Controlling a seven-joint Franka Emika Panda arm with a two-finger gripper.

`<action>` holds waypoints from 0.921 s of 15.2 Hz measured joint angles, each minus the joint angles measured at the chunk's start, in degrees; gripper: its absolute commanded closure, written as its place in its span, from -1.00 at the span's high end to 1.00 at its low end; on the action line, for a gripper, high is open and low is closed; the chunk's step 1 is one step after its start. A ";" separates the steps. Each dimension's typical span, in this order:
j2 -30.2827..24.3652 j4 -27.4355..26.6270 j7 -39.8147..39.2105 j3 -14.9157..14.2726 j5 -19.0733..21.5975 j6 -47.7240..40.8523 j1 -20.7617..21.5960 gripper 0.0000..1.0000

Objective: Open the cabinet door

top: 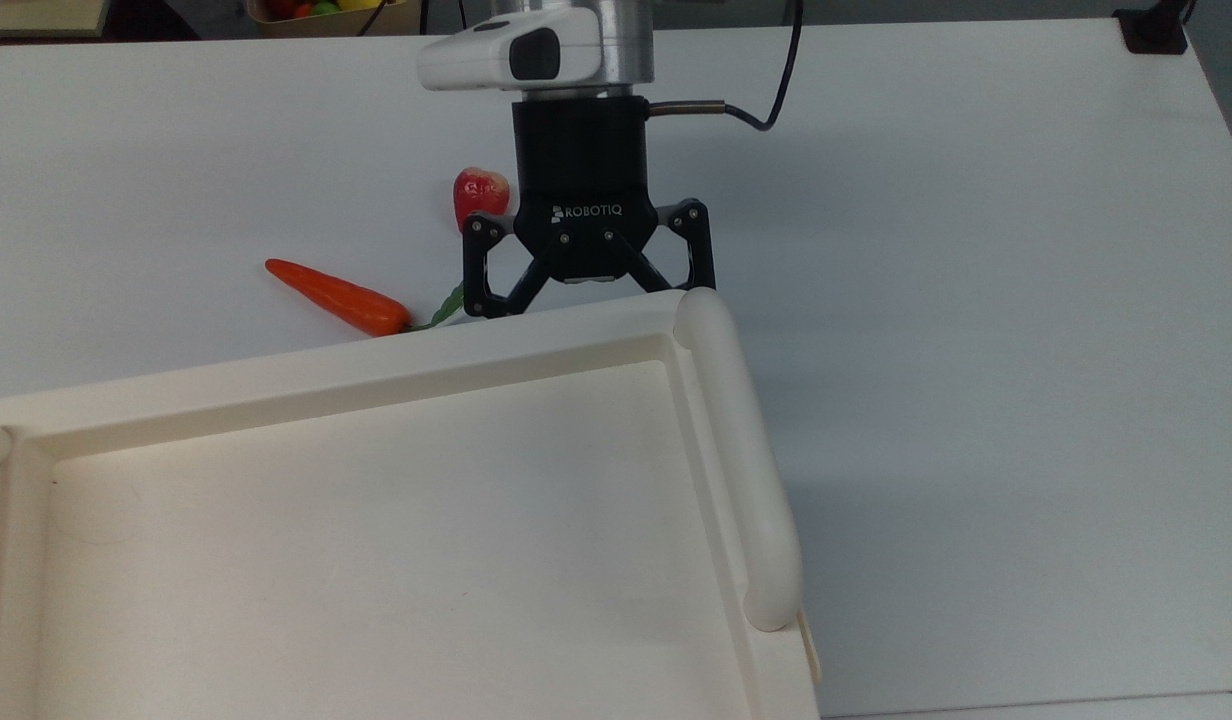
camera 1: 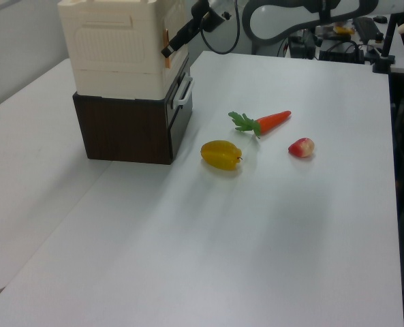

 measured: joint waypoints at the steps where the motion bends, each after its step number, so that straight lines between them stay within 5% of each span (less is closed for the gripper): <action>1: 0.51 0.14 0.00 0.09 -0.43 1.45 0.14 -0.12; 10: 1.75 0.21 0.06 -0.37 -0.95 5.03 0.79 -0.98; 14: 1.70 0.18 0.06 -0.46 -0.96 5.03 0.77 -1.00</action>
